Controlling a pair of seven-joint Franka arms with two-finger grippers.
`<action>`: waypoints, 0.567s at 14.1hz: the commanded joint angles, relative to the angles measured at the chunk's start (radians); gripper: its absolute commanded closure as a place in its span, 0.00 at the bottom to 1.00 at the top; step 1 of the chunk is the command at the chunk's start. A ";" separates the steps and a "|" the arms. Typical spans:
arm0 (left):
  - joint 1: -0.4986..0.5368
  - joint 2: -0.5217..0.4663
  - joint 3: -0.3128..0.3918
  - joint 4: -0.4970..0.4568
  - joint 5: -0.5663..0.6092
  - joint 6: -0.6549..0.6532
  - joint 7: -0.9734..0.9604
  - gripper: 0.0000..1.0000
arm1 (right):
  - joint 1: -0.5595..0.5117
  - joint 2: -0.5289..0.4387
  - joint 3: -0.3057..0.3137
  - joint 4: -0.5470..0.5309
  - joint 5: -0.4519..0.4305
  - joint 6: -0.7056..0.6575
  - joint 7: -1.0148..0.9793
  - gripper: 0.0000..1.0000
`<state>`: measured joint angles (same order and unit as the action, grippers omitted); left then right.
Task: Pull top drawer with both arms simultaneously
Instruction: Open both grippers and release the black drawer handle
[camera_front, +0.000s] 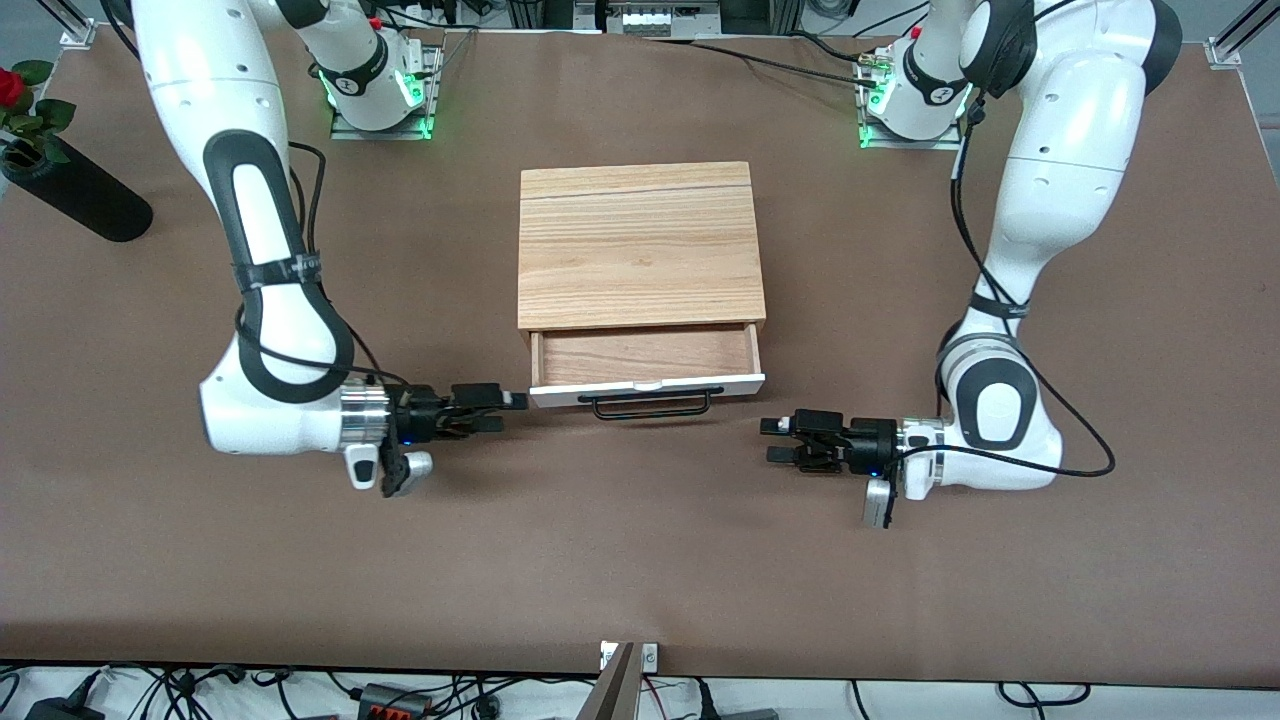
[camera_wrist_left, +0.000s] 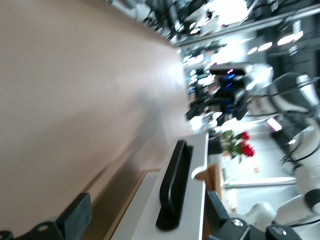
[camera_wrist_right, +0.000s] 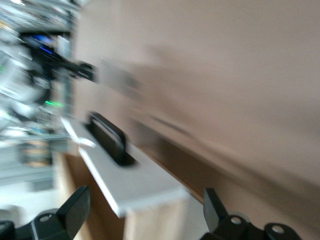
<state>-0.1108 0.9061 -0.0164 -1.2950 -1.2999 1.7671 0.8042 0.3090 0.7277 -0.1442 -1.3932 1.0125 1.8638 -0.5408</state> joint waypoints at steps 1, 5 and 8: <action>0.020 -0.071 0.009 -0.004 0.175 -0.005 -0.072 0.00 | 0.001 -0.074 -0.037 -0.020 -0.235 -0.017 0.050 0.00; 0.026 -0.194 0.013 -0.016 0.466 -0.011 -0.228 0.00 | 0.012 -0.149 -0.139 -0.017 -0.623 -0.150 0.067 0.00; 0.051 -0.249 0.015 -0.026 0.588 -0.073 -0.247 0.00 | 0.018 -0.246 -0.167 -0.010 -0.840 -0.296 0.145 0.00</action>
<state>-0.0776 0.7100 -0.0080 -1.2824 -0.7795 1.7326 0.5699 0.3080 0.5643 -0.2999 -1.3896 0.2763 1.6475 -0.4660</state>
